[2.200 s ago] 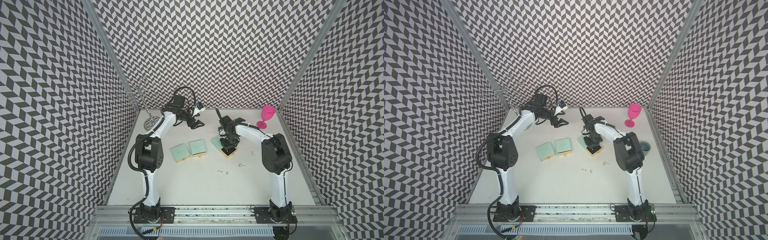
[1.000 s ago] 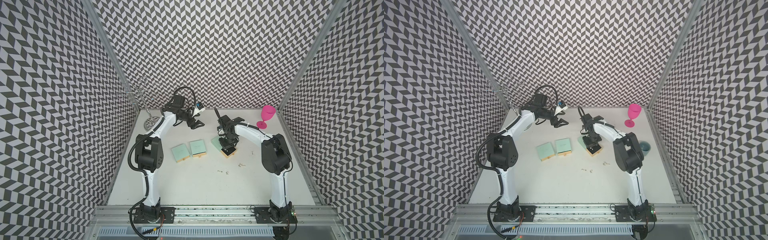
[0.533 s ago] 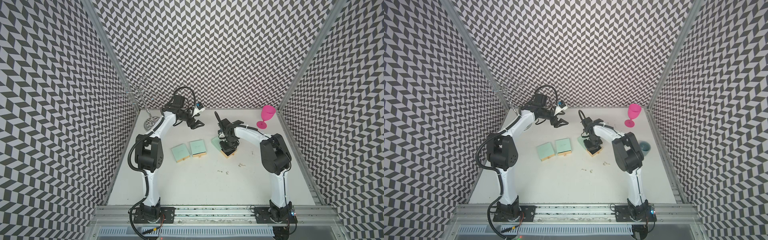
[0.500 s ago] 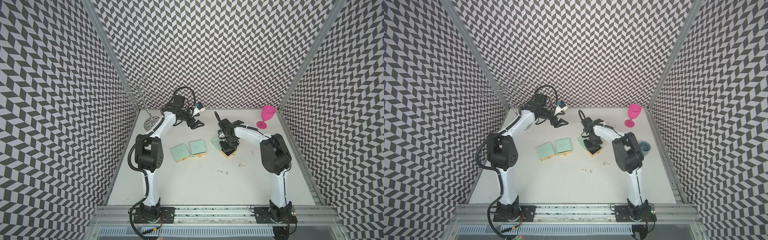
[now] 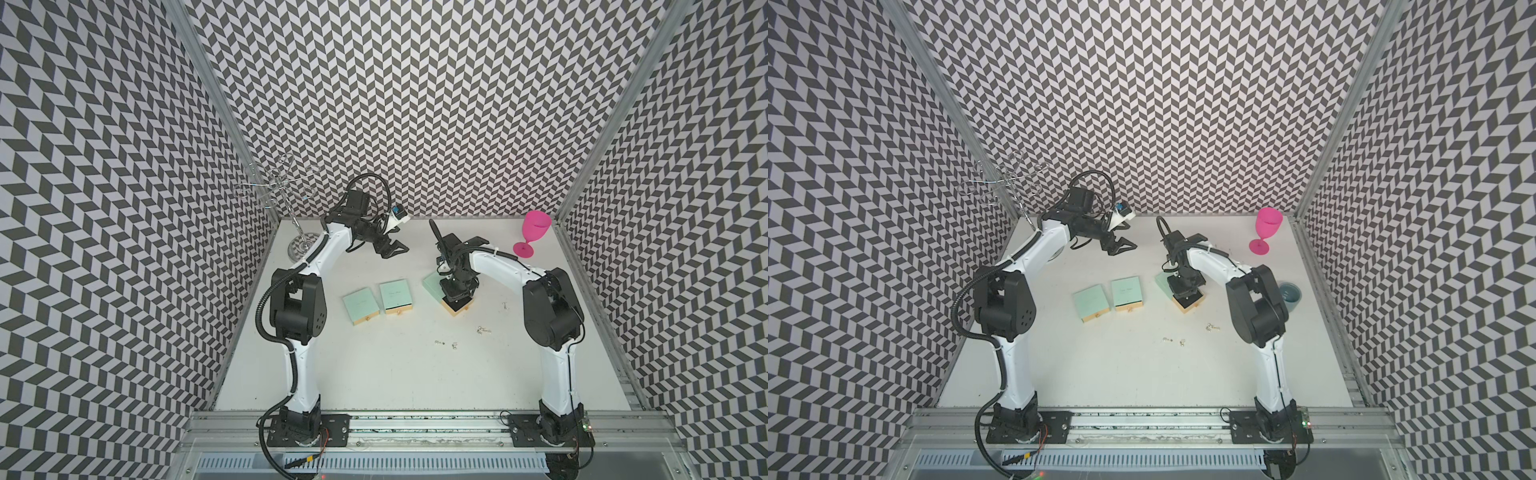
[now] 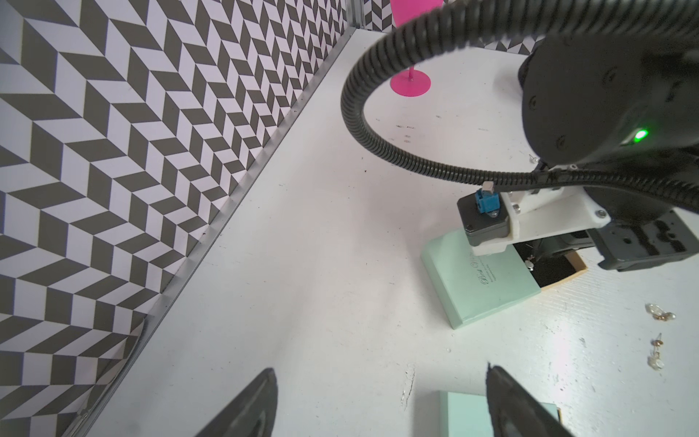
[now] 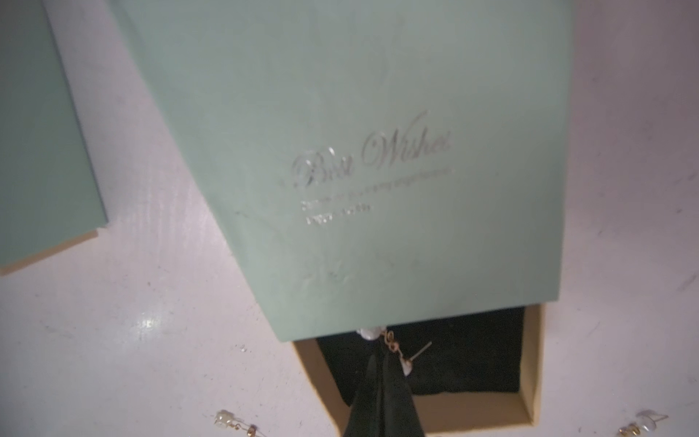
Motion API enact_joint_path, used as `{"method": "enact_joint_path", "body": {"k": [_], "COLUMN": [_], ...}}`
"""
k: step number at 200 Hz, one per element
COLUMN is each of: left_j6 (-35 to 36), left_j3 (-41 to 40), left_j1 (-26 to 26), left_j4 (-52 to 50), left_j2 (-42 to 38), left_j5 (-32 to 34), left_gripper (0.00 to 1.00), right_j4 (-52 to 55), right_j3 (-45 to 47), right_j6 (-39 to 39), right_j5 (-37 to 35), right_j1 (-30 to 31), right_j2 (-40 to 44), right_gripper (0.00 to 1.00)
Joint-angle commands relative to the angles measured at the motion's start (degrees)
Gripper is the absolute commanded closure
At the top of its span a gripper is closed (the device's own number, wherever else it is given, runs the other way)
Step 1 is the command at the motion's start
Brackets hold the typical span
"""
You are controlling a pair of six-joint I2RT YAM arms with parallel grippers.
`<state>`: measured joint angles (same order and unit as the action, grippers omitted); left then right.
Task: Place the earrings into the drawer-style jewelry box
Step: Insert the earring into the inner lining.
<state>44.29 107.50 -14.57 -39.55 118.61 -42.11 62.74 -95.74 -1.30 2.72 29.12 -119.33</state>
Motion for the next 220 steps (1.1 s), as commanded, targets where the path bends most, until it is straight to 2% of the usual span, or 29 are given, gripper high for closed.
{"method": "enact_joint_path", "body": {"k": [1,101,220], "left_j6": [1.23,1.67,1.59], "left_j3": [0.11,-0.36,-0.02], "left_j1": [0.26,0.16,0.54], "left_j4": [-0.7,-1.06,-0.97], "left_j2": [0.23,-0.04,0.41], "left_j5": [-1.05,-0.71,-0.7], "left_gripper": [0.13,0.13,0.13], "right_j4": [2.03,0.46,-0.95], "right_j3": [-1.63,-2.92,-4.36], "right_j6": [0.04,0.75,1.34], "right_j5": [-1.22,0.0,0.44], "right_j1": [0.37,0.36,0.4], "right_j2": [2.8,-2.48,-4.12], "right_gripper": [0.94,0.92,0.92]}}
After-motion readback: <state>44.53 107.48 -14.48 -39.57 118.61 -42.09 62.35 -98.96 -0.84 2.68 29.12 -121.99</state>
